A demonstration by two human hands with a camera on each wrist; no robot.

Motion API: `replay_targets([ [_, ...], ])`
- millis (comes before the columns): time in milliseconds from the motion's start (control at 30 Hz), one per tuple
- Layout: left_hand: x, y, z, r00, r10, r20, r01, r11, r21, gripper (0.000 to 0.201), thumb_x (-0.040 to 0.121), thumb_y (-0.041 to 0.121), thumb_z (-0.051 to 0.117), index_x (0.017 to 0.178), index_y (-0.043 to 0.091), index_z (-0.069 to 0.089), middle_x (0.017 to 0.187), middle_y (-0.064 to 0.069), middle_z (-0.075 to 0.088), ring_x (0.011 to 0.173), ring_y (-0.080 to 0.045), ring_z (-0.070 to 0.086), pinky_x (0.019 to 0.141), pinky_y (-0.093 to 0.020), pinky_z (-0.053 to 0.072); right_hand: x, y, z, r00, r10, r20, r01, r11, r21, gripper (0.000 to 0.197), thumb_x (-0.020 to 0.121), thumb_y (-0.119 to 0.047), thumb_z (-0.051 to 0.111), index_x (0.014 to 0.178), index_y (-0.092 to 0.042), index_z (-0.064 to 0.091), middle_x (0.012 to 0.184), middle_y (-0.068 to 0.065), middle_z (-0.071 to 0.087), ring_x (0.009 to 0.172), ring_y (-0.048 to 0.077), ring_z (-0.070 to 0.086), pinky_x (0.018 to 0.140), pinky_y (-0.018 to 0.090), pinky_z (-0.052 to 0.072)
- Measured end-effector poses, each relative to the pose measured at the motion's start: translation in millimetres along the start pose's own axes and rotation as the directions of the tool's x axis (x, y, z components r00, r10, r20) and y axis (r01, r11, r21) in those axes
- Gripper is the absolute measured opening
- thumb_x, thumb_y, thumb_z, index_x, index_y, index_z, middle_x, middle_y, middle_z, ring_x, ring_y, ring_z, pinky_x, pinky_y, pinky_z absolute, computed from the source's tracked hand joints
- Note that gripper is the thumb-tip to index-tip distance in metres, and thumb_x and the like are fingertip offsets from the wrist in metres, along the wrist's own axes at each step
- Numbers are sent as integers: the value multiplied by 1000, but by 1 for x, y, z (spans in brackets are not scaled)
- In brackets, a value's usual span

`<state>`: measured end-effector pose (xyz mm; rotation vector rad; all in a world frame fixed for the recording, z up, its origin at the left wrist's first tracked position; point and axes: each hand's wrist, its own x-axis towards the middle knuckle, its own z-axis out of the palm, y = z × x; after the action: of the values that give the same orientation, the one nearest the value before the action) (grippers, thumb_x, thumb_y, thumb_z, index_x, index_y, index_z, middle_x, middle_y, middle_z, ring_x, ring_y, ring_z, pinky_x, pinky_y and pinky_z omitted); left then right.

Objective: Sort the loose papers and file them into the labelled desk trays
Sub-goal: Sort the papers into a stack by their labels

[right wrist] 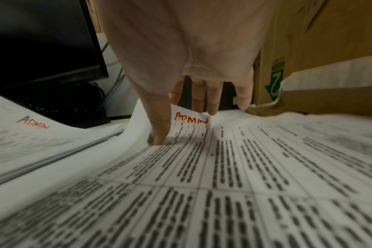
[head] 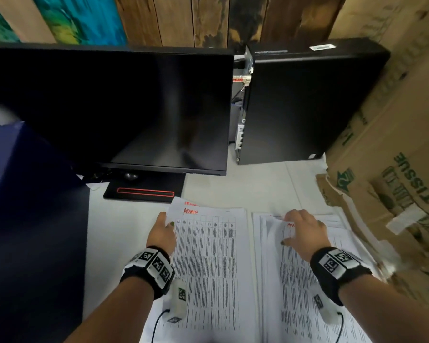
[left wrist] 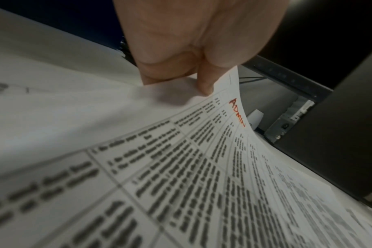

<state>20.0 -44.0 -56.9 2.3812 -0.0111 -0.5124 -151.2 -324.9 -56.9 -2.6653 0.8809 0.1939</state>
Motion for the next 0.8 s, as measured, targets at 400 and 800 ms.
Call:
replay_targets([
  [400,-15,3,17,1000,14,15,-11,985,-171,25,100,9,33,121,12,47,105,-5,58,88,-21,53,76,-27,37,-13,-22,-47,979,-203,24,161,836,524,38,92,-3,47,77,-37,54,92,-2,66,94,24,59,82,33,48],
  [800,-11,-4,0,984,103,145,-46,935,-352,21,96,6,42,105,18,56,97,-3,65,89,-22,59,74,-27,44,15,-148,-35,940,-337,51,275,839,469,37,92,-13,52,68,-41,55,80,-17,62,98,21,51,88,32,42],
])
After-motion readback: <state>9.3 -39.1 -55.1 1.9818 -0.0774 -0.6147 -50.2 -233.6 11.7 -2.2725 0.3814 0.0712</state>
